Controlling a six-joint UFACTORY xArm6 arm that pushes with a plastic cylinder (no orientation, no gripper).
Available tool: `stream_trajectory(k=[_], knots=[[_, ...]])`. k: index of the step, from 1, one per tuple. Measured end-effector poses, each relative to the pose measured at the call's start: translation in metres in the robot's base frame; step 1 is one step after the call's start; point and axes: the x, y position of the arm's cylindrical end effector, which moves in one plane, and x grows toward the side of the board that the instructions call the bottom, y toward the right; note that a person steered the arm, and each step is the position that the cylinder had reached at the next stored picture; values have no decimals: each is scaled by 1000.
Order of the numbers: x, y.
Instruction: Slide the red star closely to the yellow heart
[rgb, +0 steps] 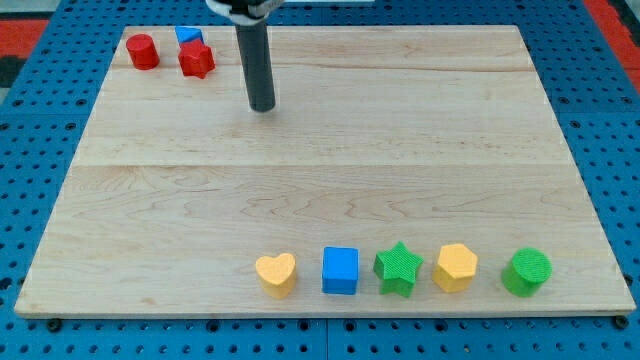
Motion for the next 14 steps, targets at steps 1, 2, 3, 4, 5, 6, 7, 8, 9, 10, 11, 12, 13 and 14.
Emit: stream_trajectory(k=[1,2,3,4,5,6,7,8,9,10,11,12,13,14], knots=[[-47,0],[-89,-6],[-115,-29],[-120,-66],[-112,-103],[-89,-113],[-74,-113],[-65,-112],[-59,-102],[-45,-97],[-39,-81],[-40,-64],[-40,-40],[-38,-30]])
